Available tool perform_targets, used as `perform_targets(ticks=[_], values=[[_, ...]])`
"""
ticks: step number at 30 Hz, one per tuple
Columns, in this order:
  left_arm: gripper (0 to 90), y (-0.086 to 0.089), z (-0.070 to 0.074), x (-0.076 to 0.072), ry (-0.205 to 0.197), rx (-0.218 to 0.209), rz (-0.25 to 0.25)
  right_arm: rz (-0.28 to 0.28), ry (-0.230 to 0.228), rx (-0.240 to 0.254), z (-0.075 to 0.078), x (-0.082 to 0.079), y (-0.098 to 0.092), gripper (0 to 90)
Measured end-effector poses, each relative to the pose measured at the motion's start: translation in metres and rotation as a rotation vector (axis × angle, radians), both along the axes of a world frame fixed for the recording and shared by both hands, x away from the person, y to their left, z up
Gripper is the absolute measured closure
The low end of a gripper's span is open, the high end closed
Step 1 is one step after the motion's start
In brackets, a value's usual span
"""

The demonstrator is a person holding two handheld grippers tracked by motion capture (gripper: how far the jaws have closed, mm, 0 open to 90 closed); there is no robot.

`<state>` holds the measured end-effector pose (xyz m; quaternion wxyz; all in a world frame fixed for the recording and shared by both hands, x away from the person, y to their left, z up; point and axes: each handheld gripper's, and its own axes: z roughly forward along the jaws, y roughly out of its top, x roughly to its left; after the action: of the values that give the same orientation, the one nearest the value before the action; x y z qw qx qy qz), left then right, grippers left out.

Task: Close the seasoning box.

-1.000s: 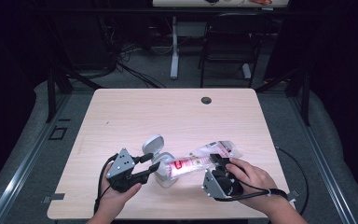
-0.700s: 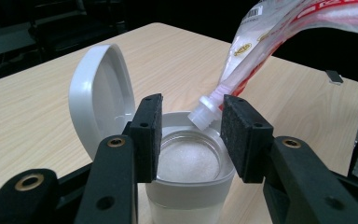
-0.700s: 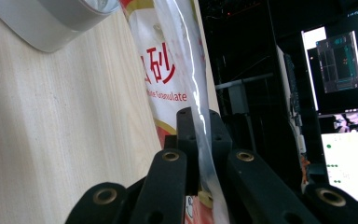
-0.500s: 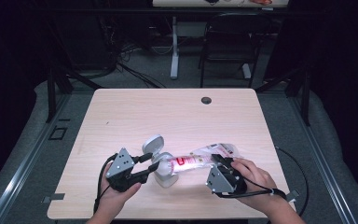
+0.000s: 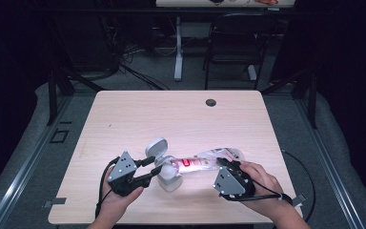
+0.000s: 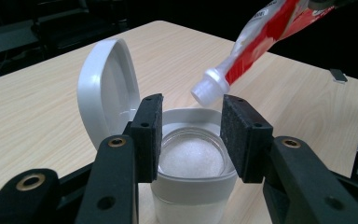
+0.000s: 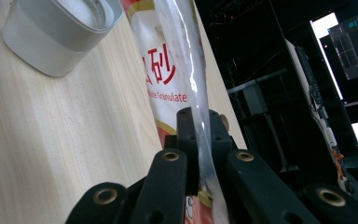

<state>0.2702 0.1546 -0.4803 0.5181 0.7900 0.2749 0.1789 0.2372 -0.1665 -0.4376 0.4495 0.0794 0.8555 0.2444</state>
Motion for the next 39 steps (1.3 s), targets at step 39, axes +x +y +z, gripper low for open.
perform_targets(ticks=[39], values=[[60.2, 0.0018, 0.0007, 0.0002, -0.003, 0.000, 0.002, 0.004, 0.047, 0.204, 0.0051, -0.0054, -0.0104, 88.2]])
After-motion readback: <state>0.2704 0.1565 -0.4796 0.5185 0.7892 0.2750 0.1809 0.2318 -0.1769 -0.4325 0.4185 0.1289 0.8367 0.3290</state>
